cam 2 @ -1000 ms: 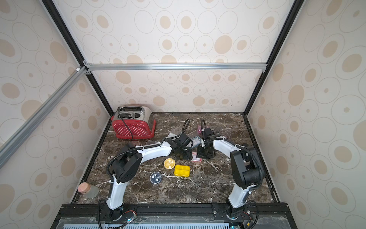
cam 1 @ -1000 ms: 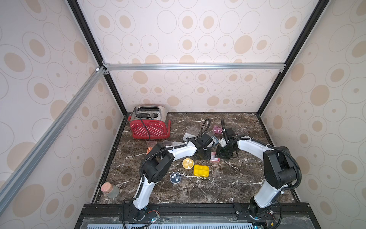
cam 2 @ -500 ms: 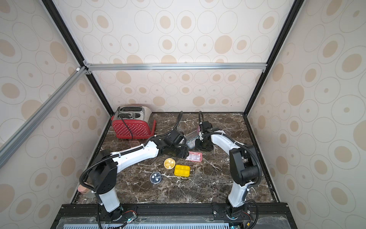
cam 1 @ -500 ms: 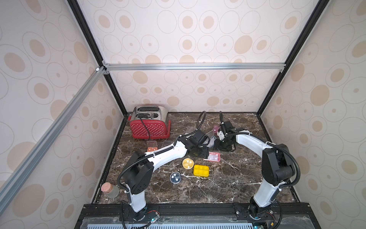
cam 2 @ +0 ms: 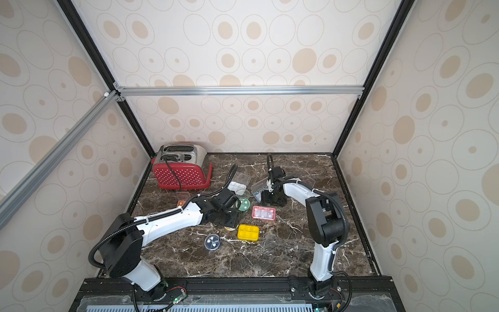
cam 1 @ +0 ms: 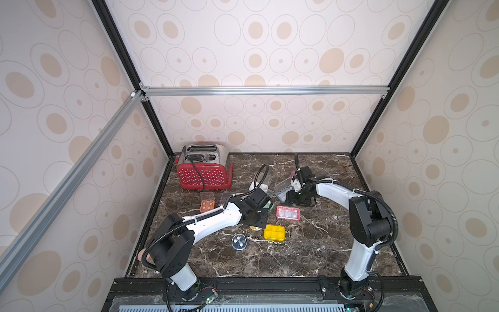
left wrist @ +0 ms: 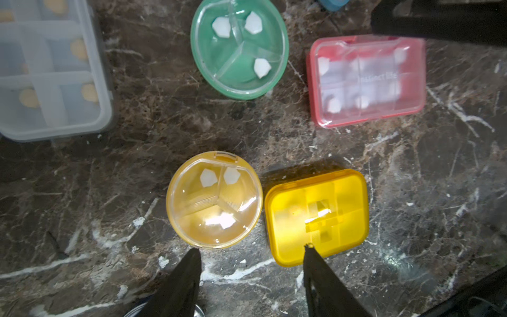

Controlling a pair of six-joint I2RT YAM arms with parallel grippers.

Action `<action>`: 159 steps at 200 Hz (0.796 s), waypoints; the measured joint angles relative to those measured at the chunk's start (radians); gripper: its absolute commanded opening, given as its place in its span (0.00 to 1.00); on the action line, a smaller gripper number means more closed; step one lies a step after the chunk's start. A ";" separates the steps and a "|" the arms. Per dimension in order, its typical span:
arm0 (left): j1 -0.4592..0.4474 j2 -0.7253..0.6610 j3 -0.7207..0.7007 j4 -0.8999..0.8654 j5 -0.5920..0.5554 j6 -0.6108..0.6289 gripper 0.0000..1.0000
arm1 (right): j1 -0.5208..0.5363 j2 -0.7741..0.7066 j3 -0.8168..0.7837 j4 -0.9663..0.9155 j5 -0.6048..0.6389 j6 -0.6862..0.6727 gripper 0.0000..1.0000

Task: Close pillboxes
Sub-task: Move the pillbox to the center of the board.

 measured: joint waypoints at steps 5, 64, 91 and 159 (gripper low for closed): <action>0.003 0.004 0.000 0.004 -0.005 0.001 0.59 | 0.003 0.004 0.000 0.002 0.000 -0.002 0.68; 0.048 0.068 0.001 0.031 -0.032 0.013 0.58 | 0.044 0.032 0.000 0.003 0.017 -0.021 0.67; 0.058 0.105 0.002 0.038 -0.035 0.017 0.58 | 0.066 0.032 -0.001 0.006 0.021 -0.028 0.67; 0.060 0.125 -0.001 0.081 -0.017 0.018 0.56 | 0.139 0.018 -0.035 0.036 0.002 -0.057 0.66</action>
